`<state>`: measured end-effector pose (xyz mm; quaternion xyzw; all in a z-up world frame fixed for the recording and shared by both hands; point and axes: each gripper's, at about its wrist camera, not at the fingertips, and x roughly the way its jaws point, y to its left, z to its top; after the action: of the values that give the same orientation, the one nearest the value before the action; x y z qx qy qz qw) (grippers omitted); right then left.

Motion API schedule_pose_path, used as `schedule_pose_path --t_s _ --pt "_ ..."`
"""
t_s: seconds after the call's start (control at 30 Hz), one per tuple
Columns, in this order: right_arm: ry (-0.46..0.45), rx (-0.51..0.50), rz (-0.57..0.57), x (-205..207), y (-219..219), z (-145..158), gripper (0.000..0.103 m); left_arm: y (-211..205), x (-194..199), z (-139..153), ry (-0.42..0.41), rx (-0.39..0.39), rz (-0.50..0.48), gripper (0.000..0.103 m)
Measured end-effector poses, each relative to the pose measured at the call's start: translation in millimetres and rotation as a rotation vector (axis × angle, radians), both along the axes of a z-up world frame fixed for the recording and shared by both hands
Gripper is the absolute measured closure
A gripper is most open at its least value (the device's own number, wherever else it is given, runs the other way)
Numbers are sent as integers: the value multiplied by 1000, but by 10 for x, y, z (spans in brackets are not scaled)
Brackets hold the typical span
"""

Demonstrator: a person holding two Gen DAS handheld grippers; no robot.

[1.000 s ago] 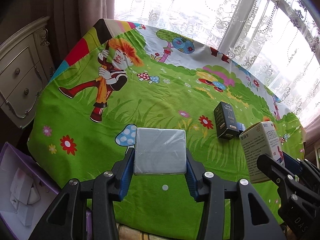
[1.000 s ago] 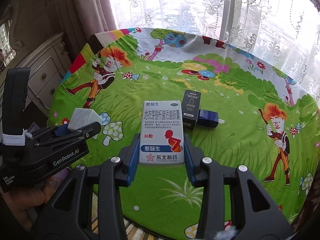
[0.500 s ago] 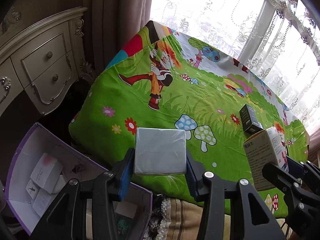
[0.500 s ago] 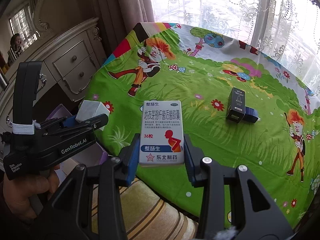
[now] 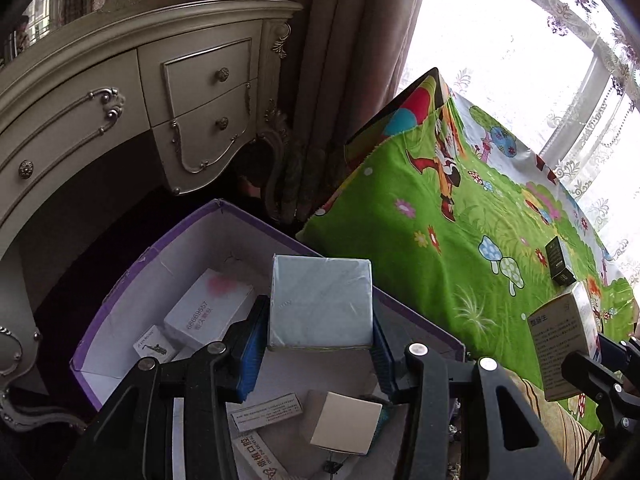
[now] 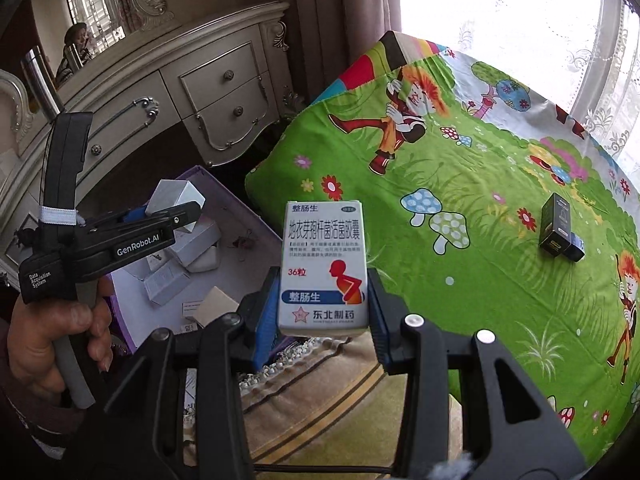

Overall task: Organize rigid objects
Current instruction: 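Carry the medicine box and cube box to the purple box and release them, then move both open tools back toward the black DORMI box and blue box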

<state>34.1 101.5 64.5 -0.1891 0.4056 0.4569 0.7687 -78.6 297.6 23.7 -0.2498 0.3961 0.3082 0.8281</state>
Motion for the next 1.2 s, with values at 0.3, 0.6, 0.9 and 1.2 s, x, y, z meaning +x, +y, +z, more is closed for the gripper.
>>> schedule_pose_path --t_s 0.3,0.6,0.9,1.2 --pt "5 -32 172 -631 410 -86 58 159 -259 -63 17 6 56 55" --pt "-28 -76 275 -956 558 -188 31 172 -264 -93 40 9 68 40" --pt "-15 -61 207 -752 464 -152 28 60 -166 -31 52 31 46 37" --pt "-22 -37 153 -545 313 -87 28 -94 -4 40 61 49 8 36"
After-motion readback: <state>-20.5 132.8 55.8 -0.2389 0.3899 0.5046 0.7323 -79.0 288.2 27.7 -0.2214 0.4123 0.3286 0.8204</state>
